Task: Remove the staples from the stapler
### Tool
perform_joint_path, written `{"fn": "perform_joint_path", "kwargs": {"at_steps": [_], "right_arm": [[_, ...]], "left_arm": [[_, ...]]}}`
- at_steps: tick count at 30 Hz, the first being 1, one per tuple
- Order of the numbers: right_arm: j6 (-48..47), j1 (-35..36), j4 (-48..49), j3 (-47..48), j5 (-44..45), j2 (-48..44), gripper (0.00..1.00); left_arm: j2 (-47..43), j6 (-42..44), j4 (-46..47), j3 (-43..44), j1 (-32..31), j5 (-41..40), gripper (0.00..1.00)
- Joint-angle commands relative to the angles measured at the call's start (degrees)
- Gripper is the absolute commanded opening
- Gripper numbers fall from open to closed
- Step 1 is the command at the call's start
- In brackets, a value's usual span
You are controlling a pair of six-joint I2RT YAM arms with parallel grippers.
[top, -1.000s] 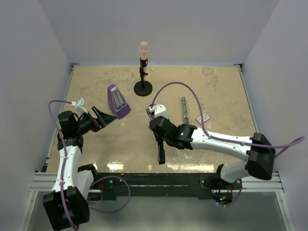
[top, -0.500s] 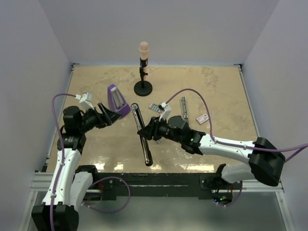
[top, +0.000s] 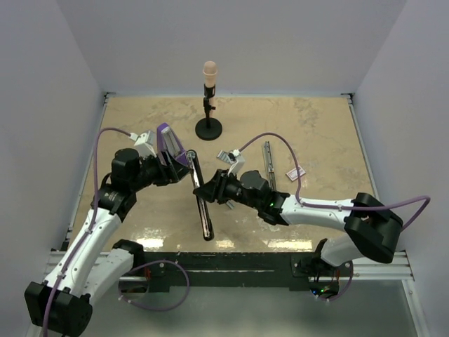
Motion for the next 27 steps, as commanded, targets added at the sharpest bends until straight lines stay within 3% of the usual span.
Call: {"fn": "perform_joint_path", "kwargs": {"at_steps": [1, 7, 18, 21, 22, 24, 25, 27], "right_arm": [[-1.1, 2.0, 3.9, 4.1, 5.0, 0.4, 0.00], [-1.3, 2.7, 4.2, 4.9, 6.8, 1.9, 0.00], [-1.9, 4.8, 4.6, 4.7, 13.0, 2.6, 0.00], [-2.5, 5.3, 5.0, 4.7, 13.0, 3.2, 0.00], [-2.6, 5.3, 5.6, 4.7, 12.8, 3.2, 0.00], [-3.3, 5.3, 6.3, 4.4, 11.6, 3.4, 0.00], [-4.0, 5.3, 6.1, 4.4, 10.9, 3.7, 0.10], [-4.9, 5.3, 5.7, 4.3, 8.7, 3.7, 0.17]], "left_arm": [[2.5, -2.2, -0.4, 3.4, -5.1, -7.8, 0.70], [5.0, -4.6, 0.1, 3.6, -12.9, -13.8, 0.69], [8.8, -9.4, -4.5, 3.6, -17.5, -22.4, 0.46], [8.9, -9.1, -1.6, 2.4, -17.7, -20.0, 0.34], [8.9, -9.2, -0.5, 2.2, -17.7, -19.3, 0.20], [9.1, -9.2, 0.1, 2.0, -17.7, -18.2, 0.07], [9.3, -9.1, 0.1, 2.0, -17.7, -17.9, 0.00], [10.3, -8.7, -0.2, 2.6, -17.7, -17.3, 0.00]]}}
